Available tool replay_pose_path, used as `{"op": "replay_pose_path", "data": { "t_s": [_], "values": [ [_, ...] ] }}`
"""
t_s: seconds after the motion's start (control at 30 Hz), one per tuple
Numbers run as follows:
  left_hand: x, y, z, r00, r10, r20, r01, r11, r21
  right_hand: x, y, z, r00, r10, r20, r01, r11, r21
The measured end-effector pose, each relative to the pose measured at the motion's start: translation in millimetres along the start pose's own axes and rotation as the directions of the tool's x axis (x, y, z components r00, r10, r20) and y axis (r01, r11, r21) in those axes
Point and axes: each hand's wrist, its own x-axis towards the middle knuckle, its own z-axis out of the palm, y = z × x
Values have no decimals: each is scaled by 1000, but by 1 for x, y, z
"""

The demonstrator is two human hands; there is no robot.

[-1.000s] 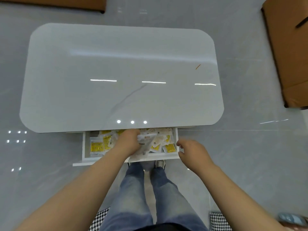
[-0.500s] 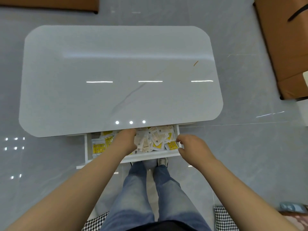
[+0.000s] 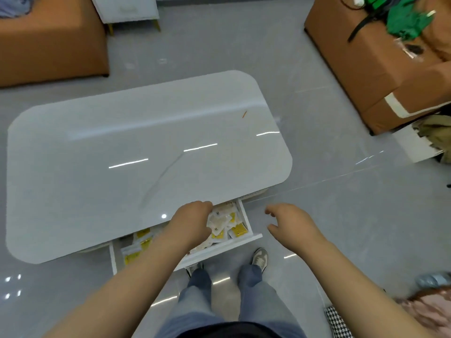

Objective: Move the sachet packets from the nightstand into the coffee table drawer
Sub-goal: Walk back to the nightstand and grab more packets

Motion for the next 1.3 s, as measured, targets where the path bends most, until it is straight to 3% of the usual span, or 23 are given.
{"op": "replay_pose_path", "data": {
  "t_s": [0.37,0.63,1.1,1.3],
  "values": [
    [56,235,-50,957,280,-83,-270,956,115,-56,191,-95,964,149,-223,-119,983,140],
    [100,385,-86,888,432,-157,-399,894,202,-77,316,-175,916,208,-343,-168,975,143],
    [254,503,-204,801,542,-253,-487,837,250,38,427,-330,851,229,-473,-198,973,115],
    [330,522,-270,819,512,-259,-462,856,230,110,446,-399,859,206,-468,-178,978,105]
  ]
}}
